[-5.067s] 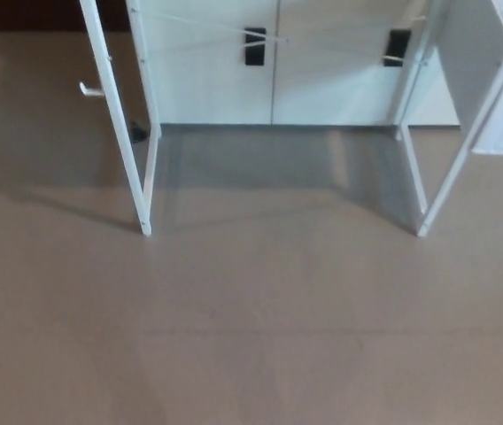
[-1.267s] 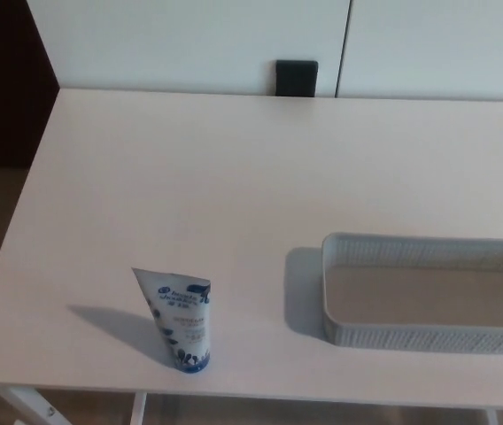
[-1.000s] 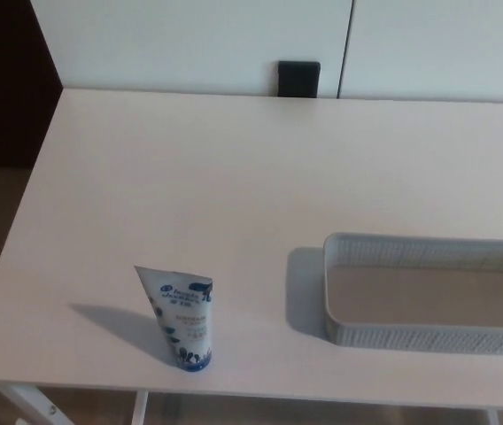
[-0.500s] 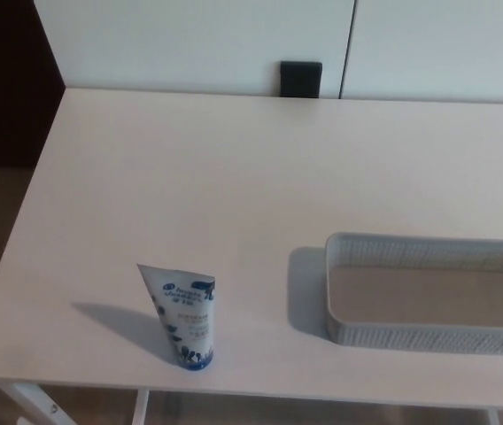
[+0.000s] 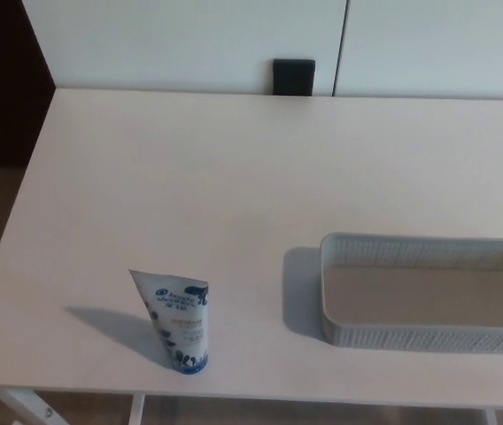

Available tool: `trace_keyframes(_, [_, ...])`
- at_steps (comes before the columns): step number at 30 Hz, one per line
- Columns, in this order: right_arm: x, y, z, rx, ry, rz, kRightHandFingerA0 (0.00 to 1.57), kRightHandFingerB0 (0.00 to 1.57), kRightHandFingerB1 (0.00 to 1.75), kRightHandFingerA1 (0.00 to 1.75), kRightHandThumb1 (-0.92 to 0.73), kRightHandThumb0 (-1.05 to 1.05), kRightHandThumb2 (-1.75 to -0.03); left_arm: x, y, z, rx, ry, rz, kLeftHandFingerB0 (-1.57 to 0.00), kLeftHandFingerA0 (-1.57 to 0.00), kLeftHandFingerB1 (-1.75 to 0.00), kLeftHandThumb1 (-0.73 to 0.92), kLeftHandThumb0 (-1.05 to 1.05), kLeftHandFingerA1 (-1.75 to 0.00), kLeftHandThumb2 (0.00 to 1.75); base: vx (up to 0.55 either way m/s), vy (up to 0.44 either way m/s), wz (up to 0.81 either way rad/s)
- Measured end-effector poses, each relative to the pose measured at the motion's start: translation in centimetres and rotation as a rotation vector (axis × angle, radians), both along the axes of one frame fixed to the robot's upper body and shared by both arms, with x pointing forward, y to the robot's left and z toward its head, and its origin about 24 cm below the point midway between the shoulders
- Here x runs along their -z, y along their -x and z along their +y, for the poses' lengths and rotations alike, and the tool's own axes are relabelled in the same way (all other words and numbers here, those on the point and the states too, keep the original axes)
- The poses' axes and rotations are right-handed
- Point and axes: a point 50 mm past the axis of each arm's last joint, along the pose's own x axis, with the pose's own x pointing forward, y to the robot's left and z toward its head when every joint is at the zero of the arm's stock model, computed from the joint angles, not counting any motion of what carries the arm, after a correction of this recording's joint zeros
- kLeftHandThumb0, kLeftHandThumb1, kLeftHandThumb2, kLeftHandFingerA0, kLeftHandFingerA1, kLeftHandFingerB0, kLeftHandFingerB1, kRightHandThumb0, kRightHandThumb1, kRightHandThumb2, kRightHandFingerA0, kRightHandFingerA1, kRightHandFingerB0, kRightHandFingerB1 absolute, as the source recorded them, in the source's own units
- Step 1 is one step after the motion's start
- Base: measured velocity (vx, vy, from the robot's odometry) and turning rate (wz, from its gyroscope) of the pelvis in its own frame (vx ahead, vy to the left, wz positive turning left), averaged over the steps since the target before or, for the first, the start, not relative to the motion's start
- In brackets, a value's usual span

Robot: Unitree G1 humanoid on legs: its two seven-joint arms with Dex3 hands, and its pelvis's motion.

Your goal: The robot walks towards a table in front, picks a shampoo with left hand and puts it in a small grey container

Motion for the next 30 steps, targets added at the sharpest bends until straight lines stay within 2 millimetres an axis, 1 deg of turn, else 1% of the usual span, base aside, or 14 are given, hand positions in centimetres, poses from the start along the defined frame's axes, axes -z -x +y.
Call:
trace_keyframes(3, [0.0, 0.0, 0.0, 0.002, 0.0, 0.0, 0.64, 0.53, 0.4, 0.45, -0.73, -0.39, -0.63, 0.7, -0.5, -0.6, 0.03, 0.011, 0.033, -0.01, -0.02, -0.1, 0.35, -0.25, -0.37, 0.66, 0.0, 0.0, 0.0])
trace_keyframes(7, [0.0, 0.1, 0.0, 0.003, 0.0, 0.001, 0.61, 0.53, 0.39, 0.42, -0.74, -0.39, -0.62, 1.5, -0.6, -1.2, 0.05, 0.026, 0.066, 0.0, -0.02, -0.1, 0.35, -0.23, -0.36, 0.65, 0.0, 0.0, 0.0])
trace_keyframes(9, [0.0, 0.1, 0.0, 0.003, 0.0, 0.003, 0.59, 0.51, 0.39, 0.43, -0.7, -0.41, -0.63, 1.9, -0.7, -1.4, 0.054, 0.034, 0.08, 0.0, -0.02, -0.11, 0.35, -0.24, -0.36, 0.65, 0.0, 0.0, 0.0])
trace_keyframes(11, [0.0, 0.2, 0.0, 0.001, 0.001, 0.007, 0.59, 0.53, 0.4, 0.44, -0.69, -0.43, -0.63, 2.2, -0.6, -1.5, 0.056, 0.04, 0.092, 0.0, 0.0, -0.1, 0.34, -0.28, -0.33, 0.65, 0.0, 0.0, 0.0])
trace_keyframes(13, [0.1, 0.3, 0.0, 0.001, 0.001, 0.01, 0.6, 0.54, 0.41, 0.44, -0.69, -0.43, -0.62, 2.5, -0.6, -1.6, 0.058, 0.045, 0.103, 0.0, -0.01, -0.09, 0.35, -0.32, -0.32, 0.66, 0.0, 0.0, 0.0])
trace_keyframes(16, [0.1, 0.4, 0.0, 0.001, 0.002, 0.014, 0.58, 0.55, 0.41, 0.45, -0.71, -0.39, -0.61, 3.0, -0.6, -1.8, 0.06, 0.045, 0.121, 0.0, 0.0, -0.1, 0.35, -0.32, -0.28, 0.66, 0.0, 0.0, 0.0])
trace_keyframes(17, [0.1, 0.4, 0.0, 0.001, 0.002, 0.015, 0.6, 0.55, 0.41, 0.45, -0.69, -0.41, -0.61, 3.2, -0.6, -1.8, 0.06, 0.048, 0.128, 0.0, 0.0, -0.15, 0.25, -0.34, -0.29, 0.64, 0.0, 0.0, 0.0])
trace_keyframes(18, [0.1, 0.5, 0.0, 0.001, 0.001, 0.015, 0.6, 0.55, 0.41, 0.45, -0.69, -0.41, -0.61, 3.5, -0.6, -1.8, 0.059, 0.052, 0.136, 0.0, 0.0, -0.15, 0.25, -0.35, -0.27, 0.64, 0.0, 0.0, 0.0])
trace_keyframes(20, [0.2, 0.5, 0.0, 0.002, 0.001, 0.016, 0.59, 0.55, 0.4, 0.44, -0.69, -0.41, -0.62, 4.1, -0.6, -1.9, 0.061, 0.057, 0.16, 0.0, 0.0, -0.1, 0.27, -0.39, -0.21, 0.64, 0.0, 0.0, 0.0])
trace_keyframes(22, [0.1, 0.5, 0.0, 0.002, 0.001, 0.015, 0.59, 0.55, 0.4, 0.44, -0.7, -0.38, -0.61, 4.5, -0.7, -1.9, 0.066, 0.057, 0.18, 0.0, 0.0, -0.09, 0.26, -0.39, -0.2, 0.63, 0.0, 0.0, 0.0])
trace_keyframes(23, [0.1, 0.4, 0.0, 0.001, 0.001, 0.015, 0.59, 0.54, 0.4, 0.44, -0.7, -0.41, -0.62, 4.6, -0.7, -1.9, 0.07, 0.057, 0.191, 0.0, 0.0, -0.05, 0.27, -0.41, -0.17, 0.62, 0.0, 0.0, 0.0])
trace_keyframes(24, [0.1, 0.4, 0.0, 0.001, 0.001, 0.014, 0.59, 0.54, 0.4, 0.44, -0.7, -0.41, -0.62, 4.8, -0.8, -2.0, 0.074, 0.057, 0.199, 0.0, 0.0, -0.05, 0.27, -0.41, -0.17, 0.62, 0.0, 0.0, 0.0])
trace_keyframes(26, [0.1, 0.3, 0.0, 0.001, 0.002, 0.011, 0.59, 0.55, 0.41, 0.44, -0.72, -0.38, -0.61, 5.2, -0.8, -2.1, 0.086, 0.053, 0.221, 0.0, 0.0, 0.0, 0.31, -0.46, -0.13, 0.63, 0.0, 0.0, 0.0])
trace_keyframes(30, [0.1, 0.2, 0.0, -0.001, 0.002, 0.011, 0.56, 0.53, 0.39, 0.43, -0.71, -0.38, -0.62, 6.0, -0.7, -2.5, 0.11, 0.038, 0.263, 0.0, 0.0, 0.0, 0.32, -0.47, -0.12, 0.65, 0.0, 0.0, 0.0])
